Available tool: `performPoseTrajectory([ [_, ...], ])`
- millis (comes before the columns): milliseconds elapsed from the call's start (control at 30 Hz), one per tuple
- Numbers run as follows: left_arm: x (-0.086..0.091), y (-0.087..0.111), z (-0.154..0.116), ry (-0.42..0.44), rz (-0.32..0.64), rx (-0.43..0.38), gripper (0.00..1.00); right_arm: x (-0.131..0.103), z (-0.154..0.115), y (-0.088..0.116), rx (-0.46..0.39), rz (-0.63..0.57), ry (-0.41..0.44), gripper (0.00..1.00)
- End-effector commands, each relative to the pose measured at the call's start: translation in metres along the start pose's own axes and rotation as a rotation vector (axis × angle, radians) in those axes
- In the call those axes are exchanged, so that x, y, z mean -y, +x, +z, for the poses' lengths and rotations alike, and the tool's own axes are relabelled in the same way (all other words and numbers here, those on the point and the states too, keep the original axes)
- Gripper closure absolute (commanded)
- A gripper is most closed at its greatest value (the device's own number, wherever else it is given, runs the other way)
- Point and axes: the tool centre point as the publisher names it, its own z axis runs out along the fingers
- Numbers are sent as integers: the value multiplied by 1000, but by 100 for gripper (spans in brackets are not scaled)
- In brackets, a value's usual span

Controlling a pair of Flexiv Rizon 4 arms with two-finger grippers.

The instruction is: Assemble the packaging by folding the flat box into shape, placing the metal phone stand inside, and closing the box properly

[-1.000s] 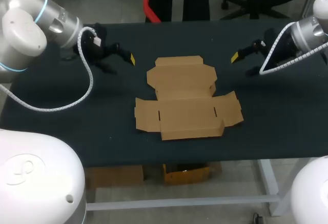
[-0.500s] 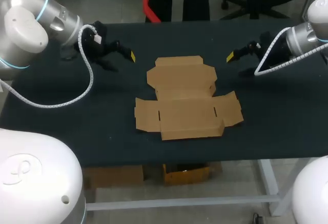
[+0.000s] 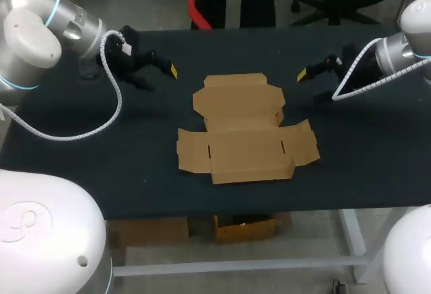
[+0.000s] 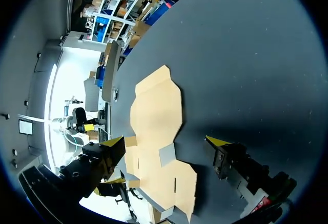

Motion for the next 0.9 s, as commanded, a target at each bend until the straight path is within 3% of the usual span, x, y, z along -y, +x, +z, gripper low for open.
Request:
performPoseTrajectory([
  [33, 1, 0, 0, -3, 0, 1, 0, 1, -1, 0, -4, -1, 0, 0],
  [467, 4, 1, 8, -17, 5, 5, 0, -9, 32, -7, -48, 12, 34, 0],
  [600, 5, 0, 10, -19, 3, 3, 0, -9, 35, -9, -48, 23, 39, 44],
  [633, 6, 0, 10, -20, 3, 2, 0, -9, 35, -9, -49, 25, 39, 51],
  [767, 8, -1, 14, -23, 1, -5, 0, -8, 39, -10, -55, 31, 41, 58],
  [900, 8, -1, 16, -28, 0, -9, 0, -9, 45, -10, -48, 40, 52, 58],
])
